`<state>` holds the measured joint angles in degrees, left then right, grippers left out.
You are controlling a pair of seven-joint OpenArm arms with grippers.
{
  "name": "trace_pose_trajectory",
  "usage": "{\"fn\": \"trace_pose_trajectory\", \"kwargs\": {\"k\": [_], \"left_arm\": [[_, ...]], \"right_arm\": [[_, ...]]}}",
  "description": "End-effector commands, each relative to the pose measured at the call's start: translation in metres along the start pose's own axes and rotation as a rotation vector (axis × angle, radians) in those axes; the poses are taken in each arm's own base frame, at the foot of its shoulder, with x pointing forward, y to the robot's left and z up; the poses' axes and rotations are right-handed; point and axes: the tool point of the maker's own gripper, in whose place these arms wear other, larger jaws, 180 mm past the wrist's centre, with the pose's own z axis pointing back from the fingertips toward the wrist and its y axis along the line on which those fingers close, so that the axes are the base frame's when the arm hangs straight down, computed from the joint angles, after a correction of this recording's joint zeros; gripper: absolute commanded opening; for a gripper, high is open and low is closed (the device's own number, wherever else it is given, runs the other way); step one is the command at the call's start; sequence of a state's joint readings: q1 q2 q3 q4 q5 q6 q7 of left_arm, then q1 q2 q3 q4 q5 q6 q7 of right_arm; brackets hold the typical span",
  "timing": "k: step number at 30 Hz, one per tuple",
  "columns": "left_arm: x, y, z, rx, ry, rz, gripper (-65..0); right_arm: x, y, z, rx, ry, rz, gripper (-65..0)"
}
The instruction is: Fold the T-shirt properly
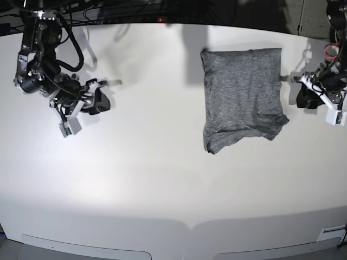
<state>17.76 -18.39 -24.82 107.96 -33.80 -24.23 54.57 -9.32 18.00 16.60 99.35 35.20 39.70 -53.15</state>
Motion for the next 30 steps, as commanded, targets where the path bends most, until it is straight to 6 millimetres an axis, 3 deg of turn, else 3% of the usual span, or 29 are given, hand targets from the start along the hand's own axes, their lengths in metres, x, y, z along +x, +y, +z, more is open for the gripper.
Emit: {"fn": "trace_pose_trajectory", "kwargs": {"k": [1,7,12,18,20,24,30], "left_arm": [[0.012,-0.001,0.011,0.003,-0.036,-0.038,-48.7],[-0.02,-0.022,0.055,-0.001,0.058,-0.16,-48.7],[-0.049,-0.023,0.085,0.028,0.143,-0.177,-48.7],[-0.109,-0.021,0.118,0.037,0.327,-0.137,-48.7],[-0.121,-0.021,0.127,0.04,0.347,-0.138,-48.7],[-0.144,-0.008,0.134,0.077,0.39,-0.132,-48.7],[-0.213,0.021,0.131,0.056,0.489,0.011,-48.7]], "right_arm": [[0.01,0.0,0.011,-0.004,-0.039,0.021,-48.2],[-0.025,0.01,0.049,-0.012,0.033,-0.02,-48.2],[-0.059,0.015,0.083,-0.031,0.084,-0.086,-48.2],[-0.132,0.039,0.122,0.007,0.249,-0.234,-48.2],[-0.155,0.05,0.131,0.016,0.309,-0.27,-48.2],[-0.188,0.066,0.141,0.035,0.38,-0.352,-48.2],[-0.265,0.073,0.135,0.031,0.539,-0.439,-48.2]]}}
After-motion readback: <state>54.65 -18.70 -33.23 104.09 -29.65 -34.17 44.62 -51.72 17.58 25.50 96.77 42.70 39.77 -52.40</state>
